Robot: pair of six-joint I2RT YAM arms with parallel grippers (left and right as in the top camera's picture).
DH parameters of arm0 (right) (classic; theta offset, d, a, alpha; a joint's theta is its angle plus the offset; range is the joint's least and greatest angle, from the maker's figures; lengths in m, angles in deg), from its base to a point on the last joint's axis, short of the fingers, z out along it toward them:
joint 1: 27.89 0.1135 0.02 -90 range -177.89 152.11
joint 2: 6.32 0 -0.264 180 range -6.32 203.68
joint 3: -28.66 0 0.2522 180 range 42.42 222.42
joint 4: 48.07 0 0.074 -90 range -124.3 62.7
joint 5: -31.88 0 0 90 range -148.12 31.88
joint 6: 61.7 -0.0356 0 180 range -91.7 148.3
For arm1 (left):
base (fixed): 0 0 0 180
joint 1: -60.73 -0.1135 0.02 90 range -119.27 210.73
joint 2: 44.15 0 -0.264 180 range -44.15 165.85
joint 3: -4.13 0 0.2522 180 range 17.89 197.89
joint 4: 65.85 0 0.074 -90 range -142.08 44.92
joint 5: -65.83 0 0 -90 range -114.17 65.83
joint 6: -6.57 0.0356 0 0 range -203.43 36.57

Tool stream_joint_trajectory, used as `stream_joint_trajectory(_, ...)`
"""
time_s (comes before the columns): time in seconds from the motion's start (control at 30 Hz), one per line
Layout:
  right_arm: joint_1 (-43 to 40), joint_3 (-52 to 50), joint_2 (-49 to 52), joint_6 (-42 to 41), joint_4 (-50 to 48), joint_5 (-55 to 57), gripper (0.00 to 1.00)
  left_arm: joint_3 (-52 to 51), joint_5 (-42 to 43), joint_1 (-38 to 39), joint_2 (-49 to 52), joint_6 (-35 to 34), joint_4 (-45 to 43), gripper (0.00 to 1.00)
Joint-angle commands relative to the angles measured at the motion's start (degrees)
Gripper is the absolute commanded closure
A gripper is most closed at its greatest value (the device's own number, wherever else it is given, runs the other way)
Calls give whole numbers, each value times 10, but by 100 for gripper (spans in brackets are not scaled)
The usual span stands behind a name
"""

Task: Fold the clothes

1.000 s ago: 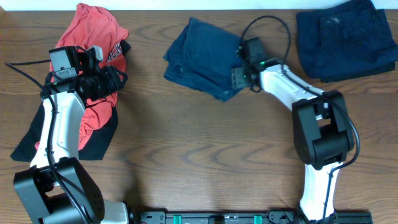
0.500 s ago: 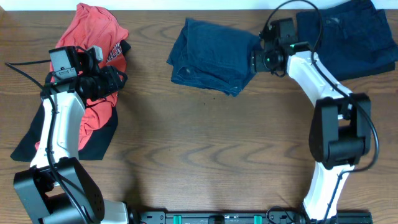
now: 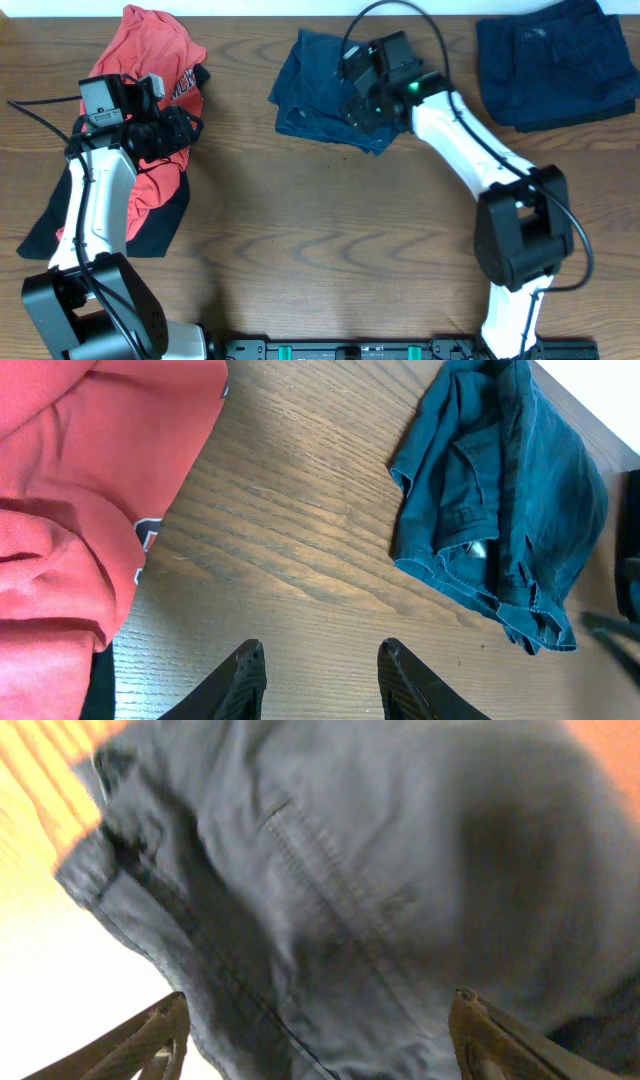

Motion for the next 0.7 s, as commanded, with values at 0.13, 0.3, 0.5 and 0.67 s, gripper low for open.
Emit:
stream_joint_trajectory(0.13, 30, 0, 42, 62, 4, 8, 19, -1, -10, 0, -9, 5, 1, 60)
stream_joint_trajectory(0.3, 44, 0, 64, 66, 8, -6, 19, -1, -10, 0, -9, 5, 1, 60)
stream_joint_trajectory(0.5, 56, 0, 100, 66, 4, -9, 20, -1, -10, 0, -7, 5, 1, 60)
stream_joint_trajectory(0.67, 56, 0, 126, 64, -11, -9, 22, -1, -12, 0, -3, 5, 1, 60)
